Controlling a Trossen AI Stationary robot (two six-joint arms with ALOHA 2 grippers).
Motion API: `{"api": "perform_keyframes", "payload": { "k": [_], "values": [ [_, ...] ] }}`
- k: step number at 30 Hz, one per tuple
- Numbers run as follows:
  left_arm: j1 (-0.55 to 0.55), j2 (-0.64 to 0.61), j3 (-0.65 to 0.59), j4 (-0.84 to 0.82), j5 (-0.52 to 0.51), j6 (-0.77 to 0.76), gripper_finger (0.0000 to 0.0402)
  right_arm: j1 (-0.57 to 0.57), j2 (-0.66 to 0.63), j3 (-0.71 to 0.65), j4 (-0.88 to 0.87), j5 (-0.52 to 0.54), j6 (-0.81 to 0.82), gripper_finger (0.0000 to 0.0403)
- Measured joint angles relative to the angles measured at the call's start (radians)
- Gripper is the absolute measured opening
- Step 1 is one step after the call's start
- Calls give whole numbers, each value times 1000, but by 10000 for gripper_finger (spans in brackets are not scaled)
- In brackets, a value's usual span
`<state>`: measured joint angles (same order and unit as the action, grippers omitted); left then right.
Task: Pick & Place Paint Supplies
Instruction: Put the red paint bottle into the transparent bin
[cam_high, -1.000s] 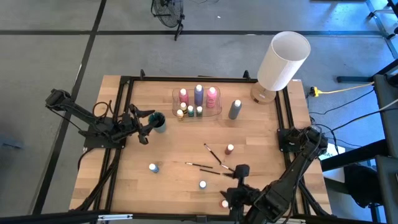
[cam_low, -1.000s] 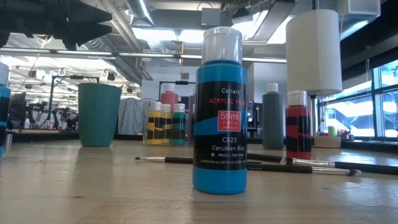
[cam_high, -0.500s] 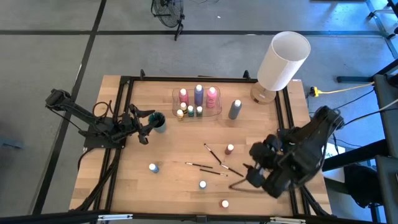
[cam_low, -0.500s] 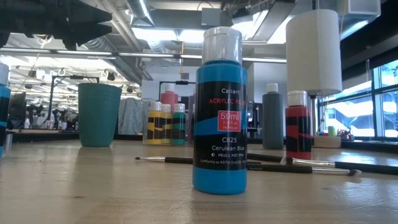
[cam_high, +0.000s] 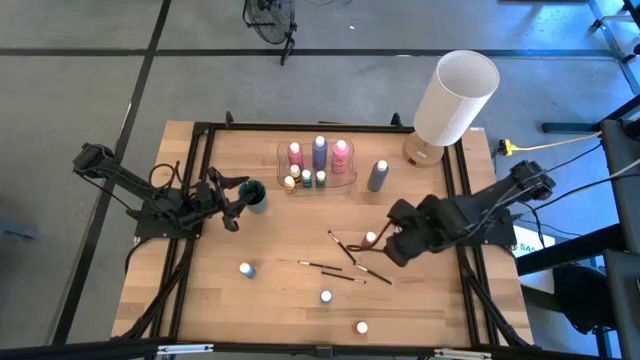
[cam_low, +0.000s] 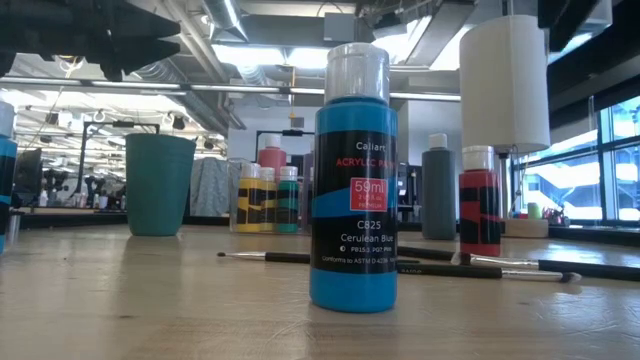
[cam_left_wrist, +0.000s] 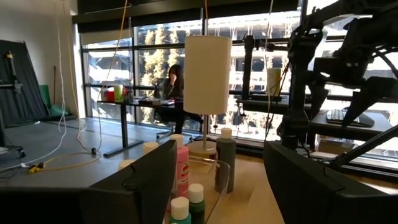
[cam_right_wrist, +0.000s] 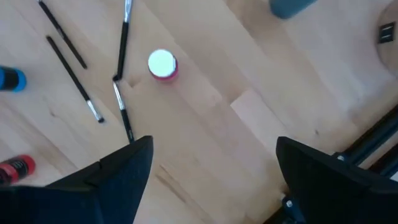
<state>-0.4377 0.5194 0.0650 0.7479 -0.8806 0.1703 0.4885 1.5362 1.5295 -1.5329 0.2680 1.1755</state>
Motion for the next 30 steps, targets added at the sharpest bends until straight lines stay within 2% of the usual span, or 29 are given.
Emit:
{"api": "perform_keyframes", "payload": {
  "k": [8, 17, 21, 23, 30],
  "values": [
    [0, 0, 0, -19, 0, 0, 236, -71, -1, -68, 177, -114, -153, 344],
    [0, 0, 0, -19, 0, -1, 237, -63, 0, -80, 296, -122, -393, 344],
    [0, 0, 1, -19, 0, 0, 235, -39, 0, -81, 332, -122, -380, 344],
    [0, 0, 1, -19, -4, 0, 234, -31, 0, -81, 343, -89, -363, 344],
    [0, 0, 1, -20, -19, 0, 235, -43, 26, -81, 190, -31, -78, 344]
  ]
}}
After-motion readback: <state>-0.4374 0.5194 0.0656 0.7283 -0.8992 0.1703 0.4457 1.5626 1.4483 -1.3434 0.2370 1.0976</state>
